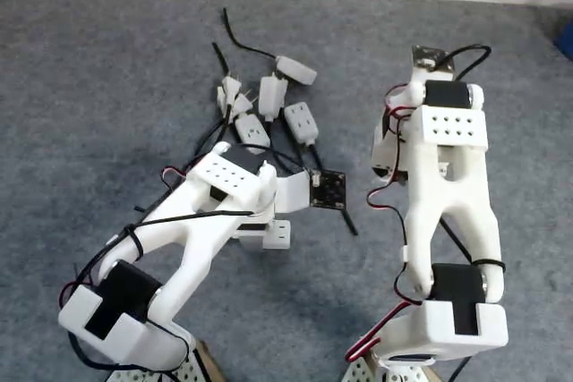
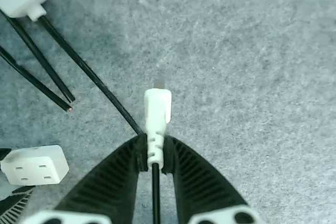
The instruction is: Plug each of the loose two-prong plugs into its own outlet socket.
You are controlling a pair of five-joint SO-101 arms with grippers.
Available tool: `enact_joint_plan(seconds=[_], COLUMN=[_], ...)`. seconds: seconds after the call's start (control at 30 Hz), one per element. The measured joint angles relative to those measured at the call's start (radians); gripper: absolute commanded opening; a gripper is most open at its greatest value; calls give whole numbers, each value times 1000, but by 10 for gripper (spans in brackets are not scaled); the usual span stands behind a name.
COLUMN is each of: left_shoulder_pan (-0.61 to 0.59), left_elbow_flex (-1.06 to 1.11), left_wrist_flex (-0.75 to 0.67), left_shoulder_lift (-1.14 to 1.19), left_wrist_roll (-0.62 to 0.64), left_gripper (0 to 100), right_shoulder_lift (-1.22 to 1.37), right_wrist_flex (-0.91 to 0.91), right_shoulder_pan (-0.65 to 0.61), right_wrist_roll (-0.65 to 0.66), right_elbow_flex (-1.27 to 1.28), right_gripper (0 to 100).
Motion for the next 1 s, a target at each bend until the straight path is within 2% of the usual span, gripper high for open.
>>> enact_joint_plan(seconds=[0.2,0.5,0.63,0.83,1.0], left_shoulder_pan=[-41,-218,-359,-638,-778], left_elbow_flex=[-51,-379,-548,-647,-546], left_wrist_flex=[3,199,252,265,249], left_shoulder_lift=[0,0,0,0,0], left_wrist_roll=[0,29,226,654,735], left_gripper=[357,355,355,355,355], right_shoulder_lift=[0,0,0,0,0], right_wrist_flex=[0,11,51,110,155], right_shoulder_pan=[2,-35,-123,-315,-466], right_wrist_roll=[0,0,0,-26,-61], right_elbow_flex=[0,0,0,0,-83], right_gripper=[7,7,7,9,9])
